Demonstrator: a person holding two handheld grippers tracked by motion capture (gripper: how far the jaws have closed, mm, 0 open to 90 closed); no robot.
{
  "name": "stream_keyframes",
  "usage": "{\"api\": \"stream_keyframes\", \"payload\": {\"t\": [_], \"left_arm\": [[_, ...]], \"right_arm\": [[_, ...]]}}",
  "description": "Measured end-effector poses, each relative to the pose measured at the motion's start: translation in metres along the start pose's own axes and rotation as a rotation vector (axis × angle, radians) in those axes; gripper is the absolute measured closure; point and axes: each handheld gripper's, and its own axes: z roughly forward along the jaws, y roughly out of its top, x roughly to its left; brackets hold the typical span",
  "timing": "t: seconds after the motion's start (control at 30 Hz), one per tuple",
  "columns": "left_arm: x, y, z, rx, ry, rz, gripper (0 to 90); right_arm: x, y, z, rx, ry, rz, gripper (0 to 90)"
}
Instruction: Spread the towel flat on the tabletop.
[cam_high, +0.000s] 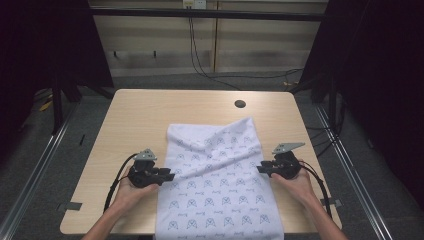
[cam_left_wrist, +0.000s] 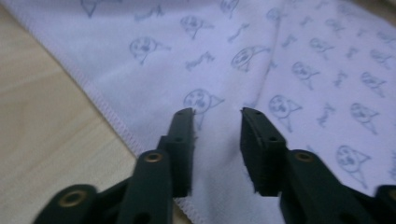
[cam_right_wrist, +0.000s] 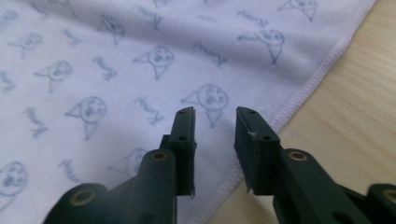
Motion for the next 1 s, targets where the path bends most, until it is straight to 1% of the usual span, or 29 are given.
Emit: {"api": "stream_keyframes", "payload": {"t": [0.03,0.07,0.1,0.13,0.17,0.2,0.23,0.27,0.33,0.4,0.47,0.5,0.53,0.57,0.63,0.67,0.7,0.77,0.8,0.83,0.87,0.9,0.97,1.0], "left_arm": [[0.000,-0.001,0.002,0.011,0.016,0.013,61.7],[0.000,-0.002,0.002,0.004,0.009,0.015,60.8],[0.001,-0.002,0.002,0.003,0.006,0.012,59.9],[0.001,-0.002,0.002,0.003,0.015,0.012,59.0],[0.001,-0.003,0.002,-0.001,0.015,0.008,57.9],[0.001,-0.003,0.002,-0.009,0.016,0.007,56.8],[0.000,-0.004,0.002,-0.009,0.014,0.010,55.4],[-0.002,-0.004,0.003,-0.016,0.020,0.010,54.0],[-0.003,-0.004,0.004,-0.016,0.020,0.014,51.3],[-0.004,-0.004,0.004,-0.013,0.025,0.026,50.8],[-0.007,-0.005,0.003,-0.005,0.021,0.039,50.8],[-0.008,-0.005,0.003,-0.003,0.018,0.045,50.9],[-0.010,-0.007,0.002,-0.002,0.022,0.051,51.1],[-0.011,-0.008,0.001,-0.002,0.022,0.049,51.1],[-0.013,-0.010,-0.002,0.008,0.015,0.051,51.0],[-0.015,-0.012,-0.004,0.010,0.016,0.044,51.0],[-0.016,-0.015,-0.006,0.015,0.013,0.046,51.1],[-0.018,-0.018,-0.011,0.031,0.005,0.049,51.4],[-0.018,-0.018,-0.012,0.031,0.002,0.040,51.7],[-0.016,-0.018,-0.015,0.031,-0.001,0.037,50.3],[-0.015,-0.017,-0.016,0.016,0.001,0.031,50.5],[-0.012,-0.015,-0.018,-0.002,0.004,0.031,52.8],[-0.004,-0.008,-0.018,-0.038,-0.005,0.014,56.8],[0.000,-0.003,-0.017,-0.055,0.002,0.013,59.8]], "right_arm": [[0.001,0.000,0.001,0.004,-0.008,-0.001,67.7],[0.002,-0.002,0.002,0.010,-0.025,-0.006,67.8],[0.003,-0.004,0.002,-0.001,-0.025,-0.008,68.2],[0.005,-0.005,0.001,0.003,-0.030,-0.023,73.2],[0.008,-0.006,-0.001,0.011,-0.046,-0.037,80.5],[0.010,-0.009,-0.003,0.012,-0.043,-0.049,84.0],[0.011,-0.012,-0.006,0.007,-0.048,-0.046,86.5],[0.012,-0.014,-0.008,0.012,-0.058,-0.039,87.7],[0.015,-0.019,-0.013,0.015,-0.063,-0.031,87.8],[0.018,-0.025,-0.018,0.011,-0.048,-0.023,87.9],[0.021,-0.030,-0.023,0.014,-0.036,-0.011,87.6],[0.022,-0.033,-0.025,0.014,-0.033,-0.016,87.1],[0.023,-0.034,-0.026,0.017,-0.028,-0.009,86.2],[0.024,-0.036,-0.028,0.019,-0.022,-0.001,82.0],[0.023,-0.037,-0.028,0.005,-0.002,0.013,73.2],[0.023,-0.037,-0.028,0.002,-0.002,0.011,69.7],[0.024,-0.036,-0.028,0.000,-0.014,0.013,67.1],[0.022,-0.033,-0.029,-0.028,0.004,0.030,65.6],[0.020,-0.031,-0.031,-0.051,0.005,0.032,64.8],[0.020,-0.030,-0.031,-0.059,0.009,0.039,63.8],[0.019,-0.028,-0.032,-0.073,0.009,0.043,63.0],[0.018,-0.027,-0.032,-0.086,0.009,0.040,62.1],[0.017,-0.023,-0.032,-0.098,0.015,0.048,60.3],[0.016,-0.021,-0.031,-0.108,0.017,0.047,59.3]]}}
